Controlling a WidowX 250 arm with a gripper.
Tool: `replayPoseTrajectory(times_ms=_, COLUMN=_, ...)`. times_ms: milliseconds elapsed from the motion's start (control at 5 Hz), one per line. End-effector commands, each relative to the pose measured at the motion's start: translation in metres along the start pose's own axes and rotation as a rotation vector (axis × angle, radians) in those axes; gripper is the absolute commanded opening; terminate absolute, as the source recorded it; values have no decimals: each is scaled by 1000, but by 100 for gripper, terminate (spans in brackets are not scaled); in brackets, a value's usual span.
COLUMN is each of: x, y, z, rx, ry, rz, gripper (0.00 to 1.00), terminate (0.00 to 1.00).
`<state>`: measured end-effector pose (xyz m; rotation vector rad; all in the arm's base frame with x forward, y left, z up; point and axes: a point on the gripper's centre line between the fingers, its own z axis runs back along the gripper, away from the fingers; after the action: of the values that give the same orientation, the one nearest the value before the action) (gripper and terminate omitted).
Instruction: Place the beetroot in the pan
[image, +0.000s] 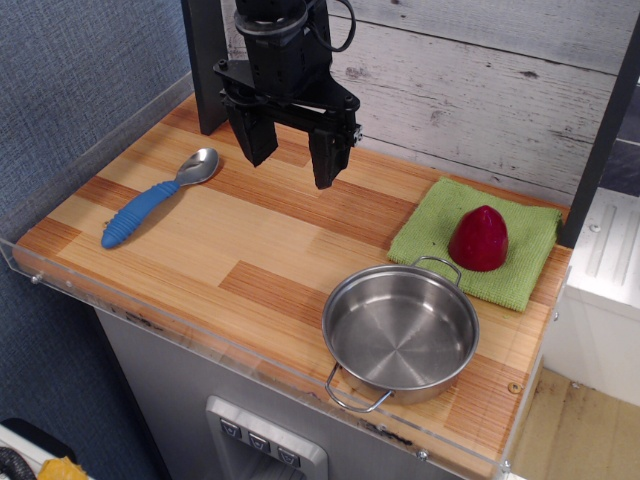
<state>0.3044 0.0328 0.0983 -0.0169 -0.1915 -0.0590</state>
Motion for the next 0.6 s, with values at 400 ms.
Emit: replayPoseTrajectory(times_ms=400, x=50, y=-44, z=-28, rx=-18, ry=2, rz=-41, gripper=100, terminate=0)
